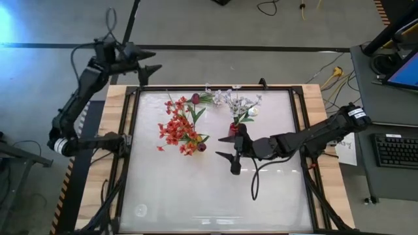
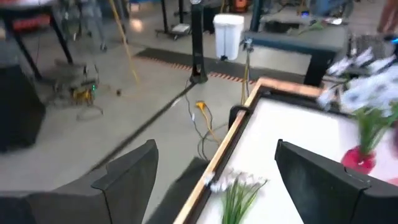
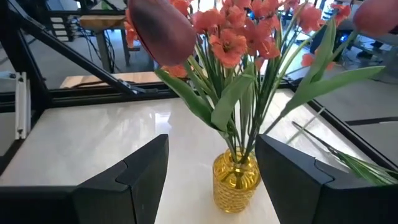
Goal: Sort flowers into vase by color
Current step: Put the white flowers into the red flower vase
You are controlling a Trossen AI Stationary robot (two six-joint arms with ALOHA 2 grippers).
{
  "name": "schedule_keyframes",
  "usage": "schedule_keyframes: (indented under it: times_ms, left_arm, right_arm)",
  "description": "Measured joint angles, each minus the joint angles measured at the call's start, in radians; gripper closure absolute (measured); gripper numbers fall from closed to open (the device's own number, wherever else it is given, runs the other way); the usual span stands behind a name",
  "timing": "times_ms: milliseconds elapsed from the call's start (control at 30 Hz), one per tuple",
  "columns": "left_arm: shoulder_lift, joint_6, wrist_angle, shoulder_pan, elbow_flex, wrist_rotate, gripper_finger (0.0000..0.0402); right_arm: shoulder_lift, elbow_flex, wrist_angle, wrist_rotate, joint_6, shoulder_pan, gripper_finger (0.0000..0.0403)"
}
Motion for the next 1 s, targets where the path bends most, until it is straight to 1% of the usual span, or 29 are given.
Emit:
schedule_keyframes:
  times_ms: [167,333,467,533,667,767,900,1000]
  left_arm:
    - [0.05,0.021,0.114,0.016,-0.119,0.009,0.0091]
    - [0.112,0.074,0.15,0.015,-0.198,-0.037,0.0091]
    - [0.172,0.094,0.22,-0.005,-0.273,-0.04,0.0091]
    - [0.209,0.097,0.276,-0.019,-0.319,-0.041,0.0091]
    - [0.294,0.126,0.449,-0.053,-0.392,-0.041,0.0091]
    - [0.361,0.182,0.497,-0.078,-0.428,-0.043,0.0091]
    - [0.408,0.184,0.571,-0.127,-0.427,-0.042,0.0091]
    - [0.45,0.2,0.55,-0.165,-0.423,-0.05,0.0091]
  right_arm:
    - [0.0,0.0,0.0,-0.001,0.01,-0.001,0.017]
    - [0.0,0.001,-0.006,-0.003,0.043,0.002,0.017]
    - [0.0,0.001,-0.008,-0.003,0.046,0.003,0.017]
    - [0.0,0.001,-0.008,-0.003,0.049,0.003,0.017]
    - [0.0,0.001,-0.006,-0.003,0.069,0.003,0.017]
    - [0.0,0.001,-0.004,0.0,0.089,0.003,0.017]
    - [0.0,0.001,0.01,0.0,0.102,0.002,0.017]
    - [0.0,0.002,0.017,0.001,0.129,0.001,0.017]
